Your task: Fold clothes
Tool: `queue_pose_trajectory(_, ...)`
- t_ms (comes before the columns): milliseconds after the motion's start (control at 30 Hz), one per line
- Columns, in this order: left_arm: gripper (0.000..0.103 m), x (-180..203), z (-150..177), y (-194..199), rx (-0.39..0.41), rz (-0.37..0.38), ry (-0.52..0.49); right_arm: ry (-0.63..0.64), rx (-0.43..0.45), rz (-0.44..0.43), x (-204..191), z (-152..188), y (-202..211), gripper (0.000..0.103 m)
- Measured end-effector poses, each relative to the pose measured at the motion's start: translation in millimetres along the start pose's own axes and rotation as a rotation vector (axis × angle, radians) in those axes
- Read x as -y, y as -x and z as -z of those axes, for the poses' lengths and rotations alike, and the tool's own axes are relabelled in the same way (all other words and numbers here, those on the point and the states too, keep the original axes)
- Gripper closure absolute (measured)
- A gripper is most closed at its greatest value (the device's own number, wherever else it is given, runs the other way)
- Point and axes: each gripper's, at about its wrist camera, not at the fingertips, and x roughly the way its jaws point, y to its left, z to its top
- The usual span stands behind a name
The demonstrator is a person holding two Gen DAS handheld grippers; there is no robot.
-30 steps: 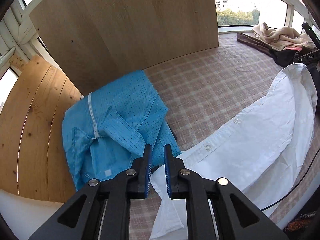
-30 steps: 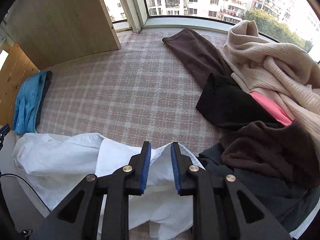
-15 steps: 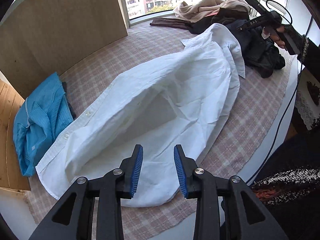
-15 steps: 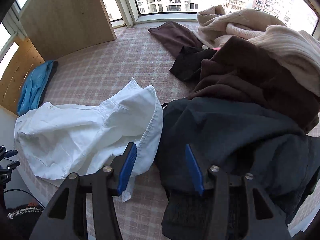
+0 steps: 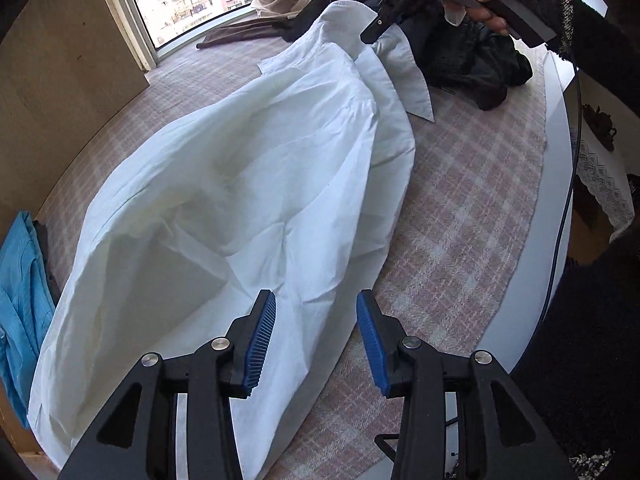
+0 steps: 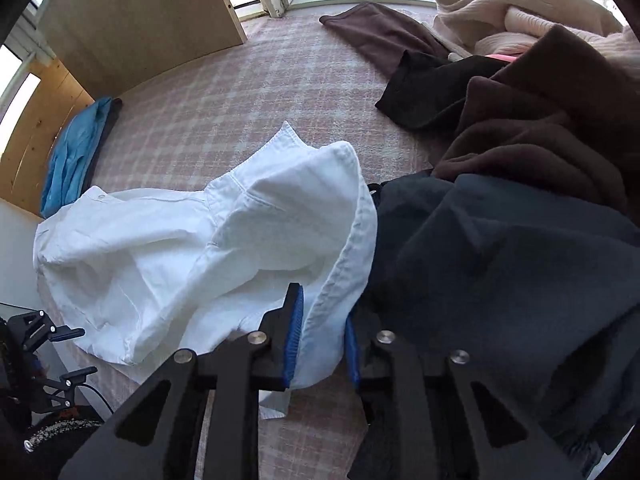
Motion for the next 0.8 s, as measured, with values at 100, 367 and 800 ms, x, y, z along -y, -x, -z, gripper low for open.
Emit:
queue_pose_trajectory(100,0.103,-11,-2,-10,-0.056,0.014,0.027,-0.008,0.022,-0.039,3,2,14,0.096)
queue_pose_trajectory(367,0.102,-67,1,43,0.011,-0.067,0.101,0.001,0.116,-0.295,6,14,93,0.098)
queue_pose_trajectory(800,0.078,-43,26,47,0.002,-0.017,0.04,0.021,0.009,-0.012,19,37,61,0.098)
